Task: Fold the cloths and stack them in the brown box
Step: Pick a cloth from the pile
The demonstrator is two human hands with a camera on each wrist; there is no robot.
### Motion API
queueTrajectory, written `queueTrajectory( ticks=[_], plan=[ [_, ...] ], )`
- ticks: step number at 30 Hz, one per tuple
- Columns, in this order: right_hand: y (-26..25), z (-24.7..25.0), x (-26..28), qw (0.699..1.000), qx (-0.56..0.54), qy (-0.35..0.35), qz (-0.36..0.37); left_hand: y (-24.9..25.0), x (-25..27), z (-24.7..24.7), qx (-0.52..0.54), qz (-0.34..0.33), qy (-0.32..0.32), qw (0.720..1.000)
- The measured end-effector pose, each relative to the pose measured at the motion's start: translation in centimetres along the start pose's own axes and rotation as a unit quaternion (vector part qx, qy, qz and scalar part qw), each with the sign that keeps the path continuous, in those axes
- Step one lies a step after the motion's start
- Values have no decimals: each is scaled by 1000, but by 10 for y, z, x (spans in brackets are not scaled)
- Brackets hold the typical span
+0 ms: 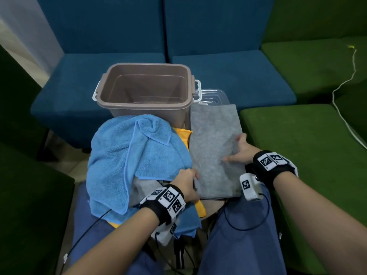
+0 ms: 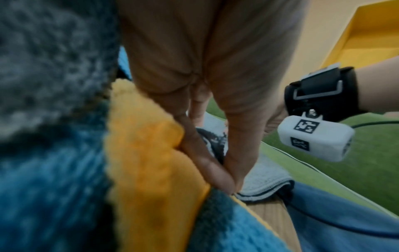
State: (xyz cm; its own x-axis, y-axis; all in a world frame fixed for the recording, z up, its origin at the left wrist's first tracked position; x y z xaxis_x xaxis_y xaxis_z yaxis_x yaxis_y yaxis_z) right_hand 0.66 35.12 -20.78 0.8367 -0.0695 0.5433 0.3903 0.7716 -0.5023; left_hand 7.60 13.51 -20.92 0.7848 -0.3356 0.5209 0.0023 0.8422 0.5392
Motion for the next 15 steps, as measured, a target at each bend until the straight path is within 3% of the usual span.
queueTrajectory(
  ticks=[3, 8, 13, 15],
  plan=[
    [-2, -4, 9, 998, 47, -38, 24, 4, 2, 6, 15, -14, 24, 1000],
    [2, 21, 17, 997, 71, -33, 27, 3, 10, 5, 190, 0, 0, 982],
    [14, 5, 23, 990, 127, -61, 0, 11, 16, -8, 77, -4, -64, 995],
    [13, 10, 20, 987, 157, -42, -2, 21, 11, 3, 18, -31, -36, 999]
  ],
)
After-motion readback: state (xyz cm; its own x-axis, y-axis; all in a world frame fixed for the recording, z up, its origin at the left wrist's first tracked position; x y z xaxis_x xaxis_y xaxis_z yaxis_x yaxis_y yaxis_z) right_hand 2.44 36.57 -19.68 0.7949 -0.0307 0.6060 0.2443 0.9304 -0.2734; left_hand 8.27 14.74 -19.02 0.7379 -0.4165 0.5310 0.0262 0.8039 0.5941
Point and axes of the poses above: each hand's wrist, its own x-axis away from the middle knuckle, its own z-axis out of the back of the hand, y = z × x, the point moved 8 cm from there along -x, towards the middle knuckle, and after that the axes turned 2 degrees about z, right-handed, at the moved point
